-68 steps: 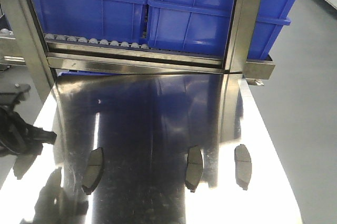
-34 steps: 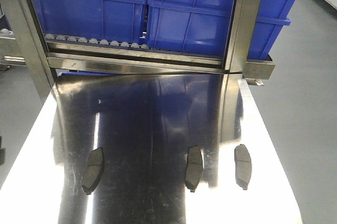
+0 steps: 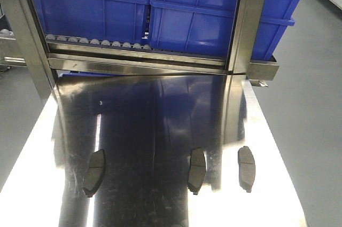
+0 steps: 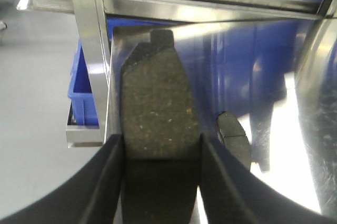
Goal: Move and align brake pads A on conveyor
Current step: 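Lift the grasped brake pad off the table with the left gripper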
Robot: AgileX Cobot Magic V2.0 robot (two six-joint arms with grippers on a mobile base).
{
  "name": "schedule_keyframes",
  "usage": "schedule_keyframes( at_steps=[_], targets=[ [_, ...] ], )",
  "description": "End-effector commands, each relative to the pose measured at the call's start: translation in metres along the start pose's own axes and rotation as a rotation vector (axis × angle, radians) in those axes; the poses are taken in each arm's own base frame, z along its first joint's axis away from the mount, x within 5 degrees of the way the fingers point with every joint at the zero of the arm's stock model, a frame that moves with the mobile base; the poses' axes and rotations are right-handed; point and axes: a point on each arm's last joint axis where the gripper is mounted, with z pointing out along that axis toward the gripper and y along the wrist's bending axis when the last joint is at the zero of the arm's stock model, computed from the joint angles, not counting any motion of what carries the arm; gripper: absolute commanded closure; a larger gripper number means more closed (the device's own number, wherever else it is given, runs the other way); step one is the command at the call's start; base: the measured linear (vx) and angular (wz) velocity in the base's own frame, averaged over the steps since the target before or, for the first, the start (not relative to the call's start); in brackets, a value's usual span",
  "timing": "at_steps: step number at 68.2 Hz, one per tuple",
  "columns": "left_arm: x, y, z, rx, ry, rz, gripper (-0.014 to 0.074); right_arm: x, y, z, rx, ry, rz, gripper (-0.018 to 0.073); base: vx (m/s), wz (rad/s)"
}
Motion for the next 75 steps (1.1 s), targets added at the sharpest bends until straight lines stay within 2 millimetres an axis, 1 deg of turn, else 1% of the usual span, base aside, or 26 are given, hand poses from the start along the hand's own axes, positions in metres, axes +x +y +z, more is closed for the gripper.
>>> schedule_keyframes(
  at_steps=[1,75],
  targets=[
    [-0.0167,-0.001,-0.0082,0.009,-0.148,-0.008,0.0603,-0.0034,0.0009,-0.0005,-0.007,-0.076,-0.003,0.0571,0.0,0.0],
    [-0.0167,-0.001,-0.0075,0.009,-0.144,-0.008,0.0602,-0.0034,0.0009,-0.0005,-0.007,-0.076,-0.003,0.0571,0.0,0.0]
  ],
)
